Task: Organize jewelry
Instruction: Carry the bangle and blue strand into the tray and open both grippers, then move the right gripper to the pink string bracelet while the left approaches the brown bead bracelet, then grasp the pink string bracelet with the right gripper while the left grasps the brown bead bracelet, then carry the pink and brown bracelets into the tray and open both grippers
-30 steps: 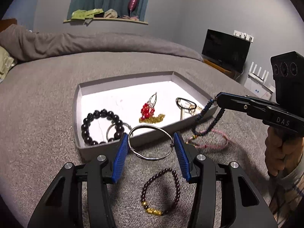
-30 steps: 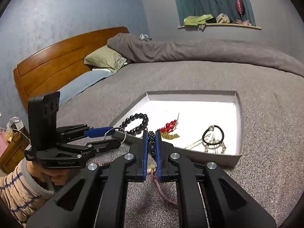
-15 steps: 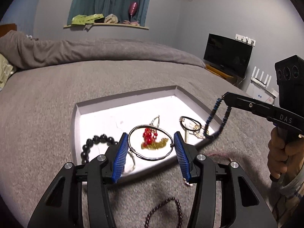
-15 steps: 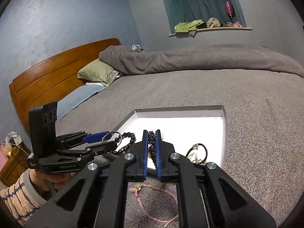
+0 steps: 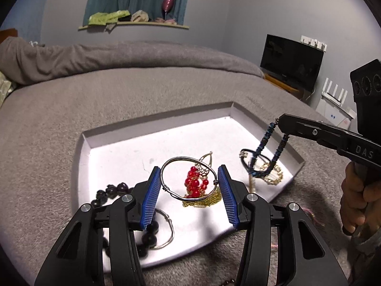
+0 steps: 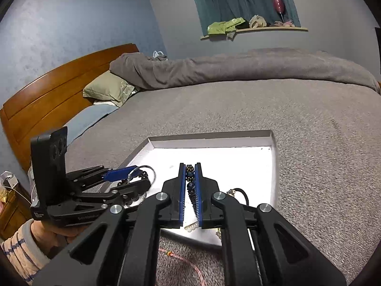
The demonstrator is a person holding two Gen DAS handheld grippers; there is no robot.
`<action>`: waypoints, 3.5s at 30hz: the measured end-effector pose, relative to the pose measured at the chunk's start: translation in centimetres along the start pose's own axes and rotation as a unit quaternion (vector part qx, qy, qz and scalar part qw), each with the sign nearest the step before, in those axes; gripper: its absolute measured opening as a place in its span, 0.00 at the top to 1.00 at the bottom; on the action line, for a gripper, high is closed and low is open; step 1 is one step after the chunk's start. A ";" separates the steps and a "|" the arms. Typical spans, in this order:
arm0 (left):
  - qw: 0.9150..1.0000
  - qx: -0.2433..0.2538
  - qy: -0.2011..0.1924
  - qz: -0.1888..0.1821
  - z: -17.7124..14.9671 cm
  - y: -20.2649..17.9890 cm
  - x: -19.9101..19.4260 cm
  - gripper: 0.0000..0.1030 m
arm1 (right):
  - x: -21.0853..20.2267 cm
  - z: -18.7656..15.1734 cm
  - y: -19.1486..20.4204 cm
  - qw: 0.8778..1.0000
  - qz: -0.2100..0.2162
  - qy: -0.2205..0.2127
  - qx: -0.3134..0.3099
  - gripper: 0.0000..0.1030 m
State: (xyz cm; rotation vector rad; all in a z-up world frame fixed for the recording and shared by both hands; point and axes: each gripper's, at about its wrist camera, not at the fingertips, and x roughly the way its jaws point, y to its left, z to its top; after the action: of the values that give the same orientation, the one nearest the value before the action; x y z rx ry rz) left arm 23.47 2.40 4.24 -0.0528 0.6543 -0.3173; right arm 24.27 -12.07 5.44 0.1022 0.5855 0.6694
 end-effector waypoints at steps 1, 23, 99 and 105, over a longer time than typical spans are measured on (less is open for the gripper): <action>1.000 -0.002 0.006 0.001 0.0 0.1 0.5 0.51 | 0.3 -0.1 -0.1 1.000 0.001 0.003 0.001 0.93; 1.000 -0.023 0.010 0.008 -0.7 1.6 -0.5 0.35 | 1.5 -2.2 -2.6 0.998 -0.056 0.031 0.007 0.79; 0.994 0.088 0.011 -0.060 -6.7 -2.5 -8.2 0.94 | -2.6 -6.5 4.5 0.994 0.017 0.057 -0.086 0.97; 0.996 0.064 -0.002 -0.063 -5.8 -2.0 -7.9 0.94 | -3.4 -5.5 4.6 0.996 0.021 0.041 -0.080 0.97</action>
State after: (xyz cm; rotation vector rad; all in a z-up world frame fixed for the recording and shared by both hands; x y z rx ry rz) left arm 13.47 3.20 4.63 0.0288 0.6263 -0.4800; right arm 16.62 -11.04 3.74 -0.0626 0.6083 0.7612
